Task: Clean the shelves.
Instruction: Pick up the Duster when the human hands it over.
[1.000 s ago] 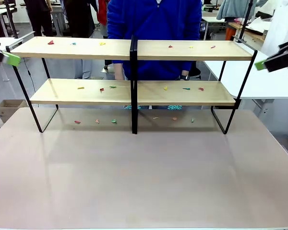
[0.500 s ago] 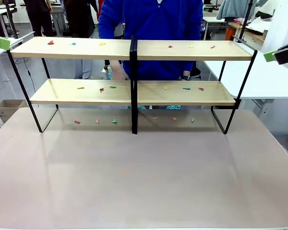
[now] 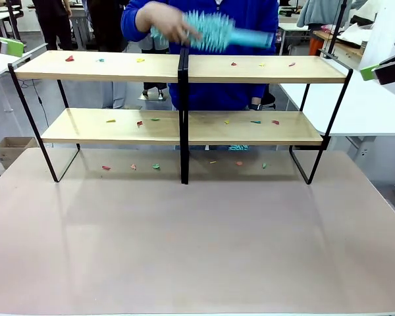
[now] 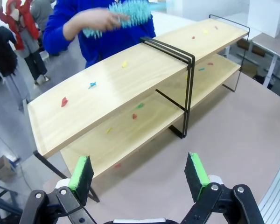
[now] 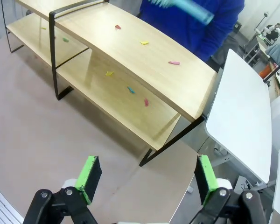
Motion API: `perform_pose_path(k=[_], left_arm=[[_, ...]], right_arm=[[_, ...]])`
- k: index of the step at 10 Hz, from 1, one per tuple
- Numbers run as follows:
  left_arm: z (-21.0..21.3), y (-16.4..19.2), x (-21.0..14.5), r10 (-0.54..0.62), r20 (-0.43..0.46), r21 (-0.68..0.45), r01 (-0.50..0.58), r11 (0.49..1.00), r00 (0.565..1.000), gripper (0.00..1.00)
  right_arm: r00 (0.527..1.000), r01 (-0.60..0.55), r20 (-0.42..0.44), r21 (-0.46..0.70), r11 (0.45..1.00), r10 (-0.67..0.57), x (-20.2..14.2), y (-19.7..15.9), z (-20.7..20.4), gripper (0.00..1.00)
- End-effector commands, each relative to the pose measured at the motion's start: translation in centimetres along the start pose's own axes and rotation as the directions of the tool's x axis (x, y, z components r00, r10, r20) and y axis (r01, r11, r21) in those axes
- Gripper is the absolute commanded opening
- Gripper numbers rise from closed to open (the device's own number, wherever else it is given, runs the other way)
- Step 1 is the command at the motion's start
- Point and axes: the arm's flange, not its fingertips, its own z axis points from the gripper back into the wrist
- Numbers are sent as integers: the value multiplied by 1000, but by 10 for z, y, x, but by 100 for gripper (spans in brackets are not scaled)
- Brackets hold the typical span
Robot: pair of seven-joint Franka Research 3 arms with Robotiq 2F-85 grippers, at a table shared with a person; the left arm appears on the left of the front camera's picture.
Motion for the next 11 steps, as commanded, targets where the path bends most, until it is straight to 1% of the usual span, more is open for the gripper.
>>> perform_pose_path(k=[1, 3, 4, 5, 6, 7, 8, 9, 11], left_arm=[[-7, -32, -71, 9, 21, -9, -9, 1000, 1000, 100], [-10, -33, -71, 9, 13, -12, -9, 1000, 1000, 100], [-11, -32, -71, 4, 10, -20, -4, 1000, 1000, 100], [-11, -33, -71, 2, 7, -26, -2, 1000, 1000, 100], [-13, -33, -70, -7, 1, -33, 7, 999, 1000, 100], [-14, -31, -70, -13, -5, -41, 12, 999, 1000, 100], [-12, -29, -71, -16, -5, -45, 16, 999, 1000, 100], [-11, -27, -74, -15, -9, -44, 15, 999, 1000, 100], [-9, -21, -79, -17, -12, -49, 16, 999, 1000, 100]], right_arm=[[999, -35, 40, 5, 999, 35, -38, 23, -9, 100], [998, -41, 45, 6, 999, 40, -36, 23, -11, 100], [997, -29, 73, 1, 1000, 29, -32, 21, -7, 100], [995, 27, 94, 14, 1000, -28, -27, 19, -2, 100], [986, 106, 121, 46, 993, -111, -22, 16, 3, 100], [981, 154, 111, 62, 986, -161, -19, 15, 5, 100], [972, 221, 75, 53, 974, -224, -17, 15, 4, 100], [960, 271, 41, 93, 958, -275, -15, 14, 3, 100], [946, 322, 14, 102, 941, -325, -13, 13, 0, 100]])
